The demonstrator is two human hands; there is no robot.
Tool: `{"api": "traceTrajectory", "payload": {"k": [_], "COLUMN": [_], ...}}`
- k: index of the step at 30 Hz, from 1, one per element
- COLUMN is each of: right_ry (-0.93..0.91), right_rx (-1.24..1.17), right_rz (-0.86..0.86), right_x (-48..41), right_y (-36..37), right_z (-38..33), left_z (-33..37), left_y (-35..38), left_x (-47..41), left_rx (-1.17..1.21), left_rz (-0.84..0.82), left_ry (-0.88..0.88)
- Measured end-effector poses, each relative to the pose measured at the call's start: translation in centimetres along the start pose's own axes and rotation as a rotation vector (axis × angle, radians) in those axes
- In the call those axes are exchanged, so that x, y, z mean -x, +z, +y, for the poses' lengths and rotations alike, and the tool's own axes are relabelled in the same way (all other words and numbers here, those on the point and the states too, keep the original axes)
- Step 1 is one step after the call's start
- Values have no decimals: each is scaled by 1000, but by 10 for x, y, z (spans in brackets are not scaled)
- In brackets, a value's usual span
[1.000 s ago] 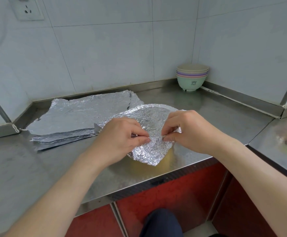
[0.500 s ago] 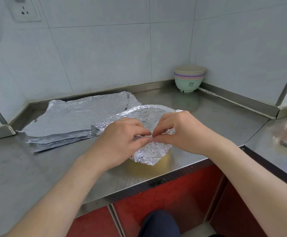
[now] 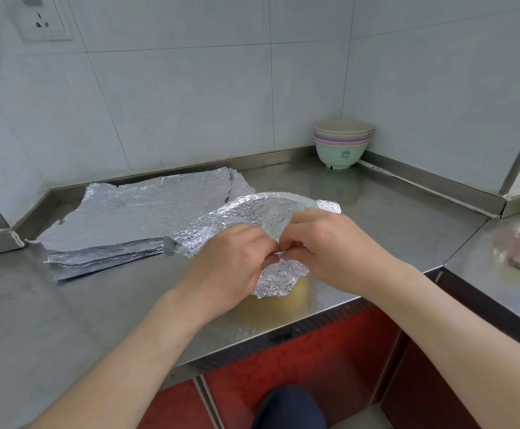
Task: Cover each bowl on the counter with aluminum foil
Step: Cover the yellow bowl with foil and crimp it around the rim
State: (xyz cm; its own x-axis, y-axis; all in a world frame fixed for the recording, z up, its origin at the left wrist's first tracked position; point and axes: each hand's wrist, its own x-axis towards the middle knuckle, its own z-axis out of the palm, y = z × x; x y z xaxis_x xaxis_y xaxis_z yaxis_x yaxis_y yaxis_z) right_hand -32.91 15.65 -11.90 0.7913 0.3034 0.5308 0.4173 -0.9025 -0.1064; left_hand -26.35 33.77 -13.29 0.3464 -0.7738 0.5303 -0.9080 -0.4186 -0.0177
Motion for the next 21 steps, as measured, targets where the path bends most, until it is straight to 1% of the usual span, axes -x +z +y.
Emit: {"api": "traceTrajectory", "payload": {"k": [3, 6, 8, 10, 11, 13, 15, 18, 19, 21], "right_ry": [-52, -77, -34, 47, 81, 147, 194, 173, 162, 152], "right_rx": [40, 1, -65, -145, -194, -301, -358, -358, -359, -350], "right_rz": [31, 31, -1, -61, -68, -30, 11, 0, -23, -69], "right_x": [2, 5, 6, 6, 6, 6, 3, 0, -1, -2], "right_y": [2, 0, -7, -16, -21, -31, -35, -28, -24, -16], "right_z": [4, 8, 11, 16, 18, 20, 16, 5, 1, -4], "left_z": [5, 16, 22, 21, 17, 4, -8, -13, -12, -11], "left_y": [2, -1, -9, -21, -29, -44, -52, -49, -46, -41], "left_x": [-2, -5, -9, -11, -12, -17, -20, -19, -18, -13], "left_rx": [-32, -27, 39, 140, 184, 261, 293, 377, 404, 442], "left_rz": [14, 18, 2, -7, 17, 58, -12, -196, -225, -212], "left_ry": [-21, -67, -126, -234, -285, -398, -467, -453, -426, -373]}}
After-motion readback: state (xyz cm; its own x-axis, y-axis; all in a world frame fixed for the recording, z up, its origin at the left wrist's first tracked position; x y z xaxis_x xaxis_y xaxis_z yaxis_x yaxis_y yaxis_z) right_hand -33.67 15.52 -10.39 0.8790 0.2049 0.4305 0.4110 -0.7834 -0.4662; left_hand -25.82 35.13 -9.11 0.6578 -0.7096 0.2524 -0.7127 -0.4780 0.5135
